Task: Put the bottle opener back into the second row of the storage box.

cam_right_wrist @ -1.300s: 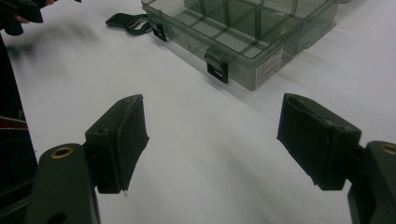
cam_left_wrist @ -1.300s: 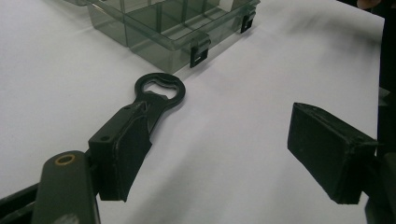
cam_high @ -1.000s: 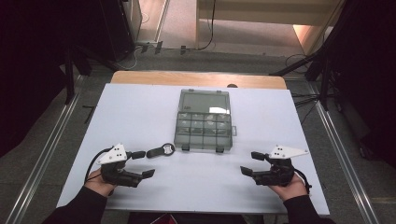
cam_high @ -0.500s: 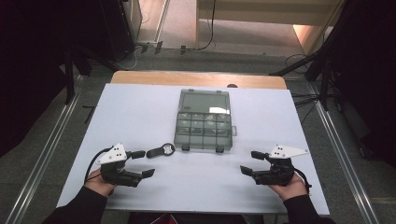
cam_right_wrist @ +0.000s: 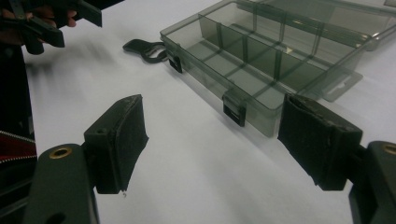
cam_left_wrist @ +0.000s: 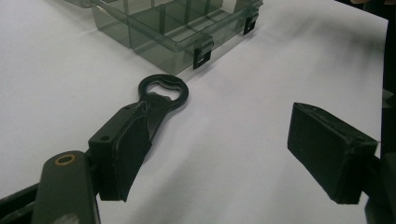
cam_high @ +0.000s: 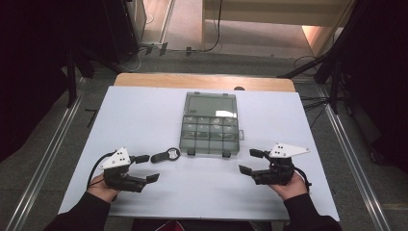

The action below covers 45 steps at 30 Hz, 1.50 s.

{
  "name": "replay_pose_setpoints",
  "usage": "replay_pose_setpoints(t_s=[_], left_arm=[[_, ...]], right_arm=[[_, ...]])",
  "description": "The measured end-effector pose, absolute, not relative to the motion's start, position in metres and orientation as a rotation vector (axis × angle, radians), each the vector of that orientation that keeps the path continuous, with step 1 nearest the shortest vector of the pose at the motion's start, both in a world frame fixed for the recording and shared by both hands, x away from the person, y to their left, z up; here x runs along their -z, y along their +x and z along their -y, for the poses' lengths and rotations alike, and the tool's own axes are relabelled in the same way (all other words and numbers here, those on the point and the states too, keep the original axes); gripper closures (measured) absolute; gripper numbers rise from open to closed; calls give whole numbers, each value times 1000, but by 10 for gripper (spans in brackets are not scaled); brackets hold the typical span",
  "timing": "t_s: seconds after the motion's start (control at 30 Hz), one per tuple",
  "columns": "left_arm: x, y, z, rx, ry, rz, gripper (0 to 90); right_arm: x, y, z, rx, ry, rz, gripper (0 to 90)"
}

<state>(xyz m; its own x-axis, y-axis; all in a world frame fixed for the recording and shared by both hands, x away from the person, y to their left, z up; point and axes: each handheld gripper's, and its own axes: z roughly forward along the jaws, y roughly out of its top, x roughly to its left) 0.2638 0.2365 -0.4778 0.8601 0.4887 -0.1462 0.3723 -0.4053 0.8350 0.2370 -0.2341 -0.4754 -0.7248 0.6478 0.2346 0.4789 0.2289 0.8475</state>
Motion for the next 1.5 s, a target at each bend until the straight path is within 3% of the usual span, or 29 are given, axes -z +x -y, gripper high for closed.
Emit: replay_pose_setpoints(t_s=[1.5], left_arm=[[478, 264, -237, -150, 2034, -634, 211]], right_arm=[[457, 291, 135, -1277, 777, -2751, 249]])
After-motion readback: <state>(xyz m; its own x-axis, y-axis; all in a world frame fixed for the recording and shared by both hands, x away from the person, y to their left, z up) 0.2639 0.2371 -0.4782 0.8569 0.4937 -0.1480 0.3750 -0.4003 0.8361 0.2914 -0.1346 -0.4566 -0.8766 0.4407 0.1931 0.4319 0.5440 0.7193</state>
